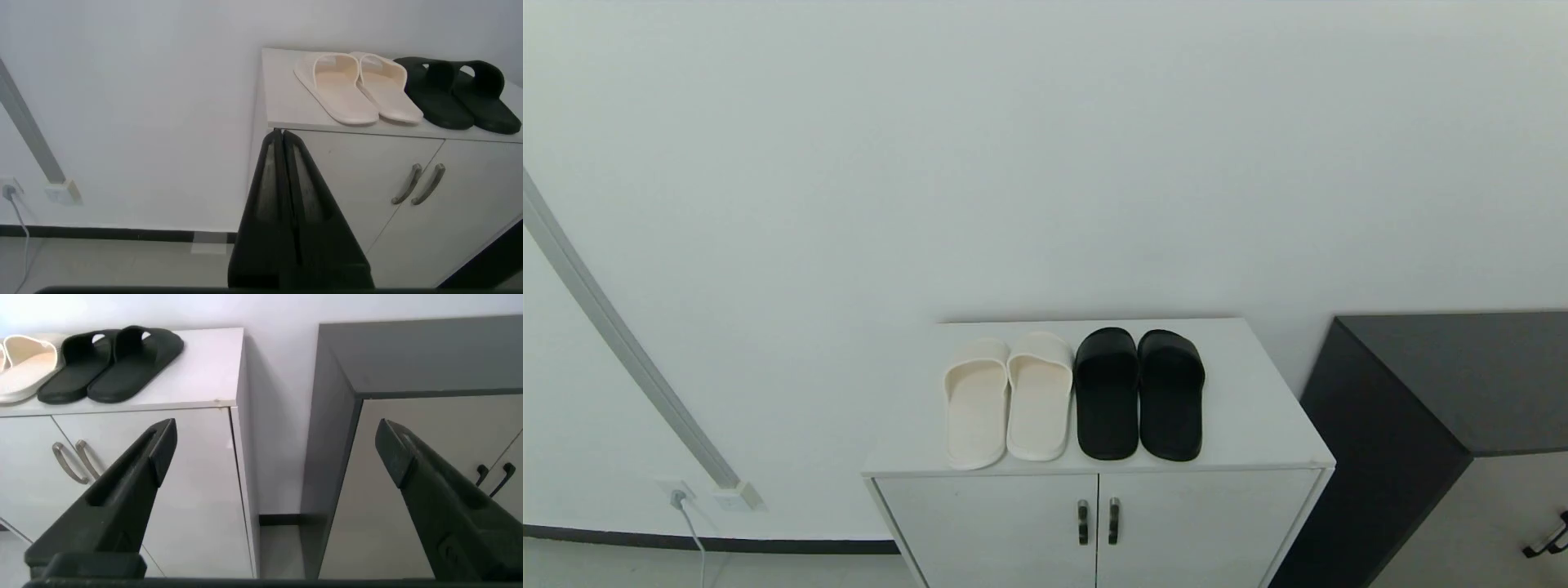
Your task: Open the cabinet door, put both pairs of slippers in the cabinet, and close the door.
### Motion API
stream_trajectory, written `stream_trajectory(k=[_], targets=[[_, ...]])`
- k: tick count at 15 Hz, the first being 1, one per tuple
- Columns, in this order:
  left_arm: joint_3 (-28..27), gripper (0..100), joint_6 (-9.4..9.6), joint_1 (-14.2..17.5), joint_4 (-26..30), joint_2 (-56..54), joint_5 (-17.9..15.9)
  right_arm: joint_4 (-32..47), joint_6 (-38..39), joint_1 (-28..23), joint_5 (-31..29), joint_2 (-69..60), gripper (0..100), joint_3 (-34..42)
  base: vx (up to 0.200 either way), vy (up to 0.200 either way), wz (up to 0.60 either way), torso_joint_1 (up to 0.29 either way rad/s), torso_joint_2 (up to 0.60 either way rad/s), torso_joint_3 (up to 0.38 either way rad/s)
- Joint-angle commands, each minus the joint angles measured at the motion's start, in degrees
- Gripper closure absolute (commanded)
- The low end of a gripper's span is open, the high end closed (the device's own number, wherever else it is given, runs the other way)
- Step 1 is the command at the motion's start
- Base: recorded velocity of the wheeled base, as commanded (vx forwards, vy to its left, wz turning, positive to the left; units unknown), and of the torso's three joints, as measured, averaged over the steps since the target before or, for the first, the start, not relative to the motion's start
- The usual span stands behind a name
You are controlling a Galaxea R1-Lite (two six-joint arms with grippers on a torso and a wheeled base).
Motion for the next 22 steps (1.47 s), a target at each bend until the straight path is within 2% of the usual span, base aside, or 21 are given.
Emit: stream_trajectory(k=[1,8,9,10,11,12,13,15,17,18,19,20,22], targets=[[0.01,100,-0.07,0.01,-0.01,-0.01,0.04,-0.02,-0.08,0.01,0.02,0.07,0,0.0,0.0,0.0,0.0,0.0,0.0,0.0],[0.01,100,0.2,0.01,-0.01,-0.01,-0.4,0.16,-0.87,-0.34,0.19,2.53,0,-0.09,0.0,0.0,0.0,0.0,0.0,0.0],[0.01,100,0.2,0.01,-0.01,-0.01,-0.4,-0.54,-2.36,-0.25,-0.16,3.24,0,-4.92,0.0,0.0,0.0,0.0,0.0,0.0],[0.01,100,0.2,0.01,-0.01,-0.01,-0.4,2.53,-1.04,0.45,-0.16,7.46,0,-14.77,0.0,0.0,0.0,0.0,0.0,0.0],[0.01,100,0.2,0.01,-0.01,-0.01,-0.4,6.22,-1.13,1.33,0.54,12.47,0,-18.28,0.0,0.0,0.0,0.0,0.0,0.0],[0.01,100,0.2,0.01,-0.01,-0.01,-0.4,5.96,-1.13,1.6,2.56,17.56,0,-18.19,0.0,0.0,0.0,0.0,0.0,0.0],[0.01,100,0.2,0.01,-0.01,-0.01,-0.4,2.88,-1.13,1.6,5.29,23.72,0,-17.49,0.0,0.0,0.0,0.0,0.0,0.0],[0.01,100,0.29,0.01,-0.01,0.08,-0.49,-5.64,-0.51,1.77,6.26,35.76,0,-16.52,0.0,0.0,0.0,0.0,0.0,0.0],[0.01,100,0.37,0.01,-0.01,-0.01,-0.57,-22.52,3.7,7.05,4.67,54.39,0,-16.87,0.0,0.0,0.0,0.0,0.0,0.0],[0.01,100,0.37,0.01,-0.01,-0.01,-0.57,-27.18,5.73,11.0,0.63,60.28,0,-17.75,0.0,0.0,0.0,0.0,0.0,0.0],[0.01,100,0.46,0.01,-0.01,-0.01,-0.49,-29.28,6.52,13.81,-2.36,63.27,0,-18.19,0.0,0.0,0.0,0.0,0.0,0.0],[0.01,100,0.46,0.01,-0.01,-0.01,-0.49,-33.94,8.45,23.13,-11.41,70.65,0,-20.74,0.0,0.0,0.0,0.0,0.0,0.0],[0.01,100,0.46,0.01,-0.01,-0.01,-0.49,-35.35,10.47,30.6,-18.7,77.94,0,-25.84,0.0,0.0,0.0,0.0,0.0,0.0]])
